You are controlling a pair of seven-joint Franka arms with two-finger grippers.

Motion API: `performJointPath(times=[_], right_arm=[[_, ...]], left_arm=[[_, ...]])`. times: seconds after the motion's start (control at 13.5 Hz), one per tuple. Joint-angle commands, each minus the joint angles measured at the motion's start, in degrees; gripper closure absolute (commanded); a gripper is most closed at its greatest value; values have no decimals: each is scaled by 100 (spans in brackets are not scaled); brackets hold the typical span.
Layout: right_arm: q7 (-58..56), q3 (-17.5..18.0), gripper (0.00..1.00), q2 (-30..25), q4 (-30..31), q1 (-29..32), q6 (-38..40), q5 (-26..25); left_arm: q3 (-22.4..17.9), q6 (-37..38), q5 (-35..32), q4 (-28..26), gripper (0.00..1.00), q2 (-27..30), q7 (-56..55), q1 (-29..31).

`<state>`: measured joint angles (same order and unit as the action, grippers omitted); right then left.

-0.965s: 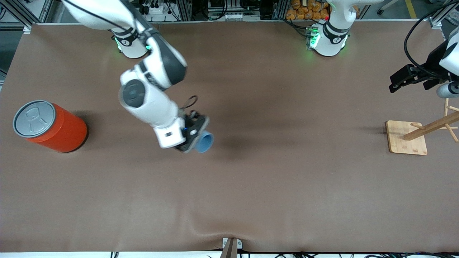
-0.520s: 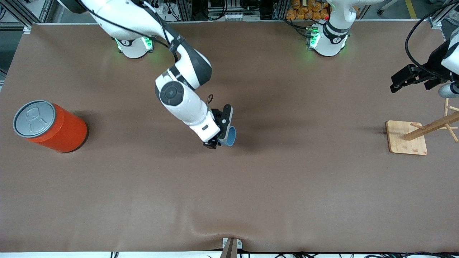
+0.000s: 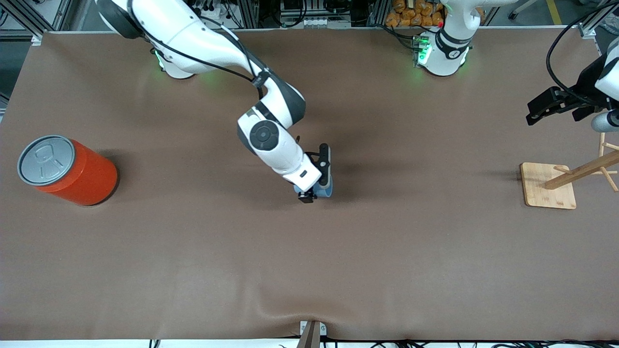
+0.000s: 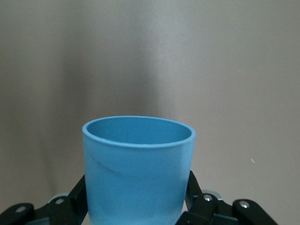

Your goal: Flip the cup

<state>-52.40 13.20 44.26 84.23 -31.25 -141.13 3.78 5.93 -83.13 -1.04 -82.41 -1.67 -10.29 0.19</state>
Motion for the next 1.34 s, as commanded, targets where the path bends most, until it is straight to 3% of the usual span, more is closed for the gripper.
performJointPath(times=[0.0,0.22,0.52,0.59,0.67,0.74,0.96,1.26], right_arm=[[-51,-115,45,345,-292,-144,-169,-166],[-51,-343,45,759,-757,-364,-266,-184],[-59,-493,44,786,-776,-470,-266,-184],[-60,-493,38,786,-776,-479,-266,-184],[-51,-493,23,786,-776,-479,-275,-184],[-59,-493,0,777,-768,-470,-275,-158],[-68,-493,0,760,-767,-443,-266,-149],[-60,-493,0,742,-767,-435,-257,-106]], left_arm=[[22,-10,69,41,0,0,80,42],[22,-1,86,23,0,18,45,42],[22,-1,490,-30,0,-105,-25,42],[22,-10,569,-56,0,-175,-25,34],[22,-10,744,-91,0,-237,-25,25],[22,-10,928,-135,0,-316,-17,25],[57,-80,1140,-153,0,-579,-8,-10],[40,-298,2501,-512,0,-1098,1,60]])
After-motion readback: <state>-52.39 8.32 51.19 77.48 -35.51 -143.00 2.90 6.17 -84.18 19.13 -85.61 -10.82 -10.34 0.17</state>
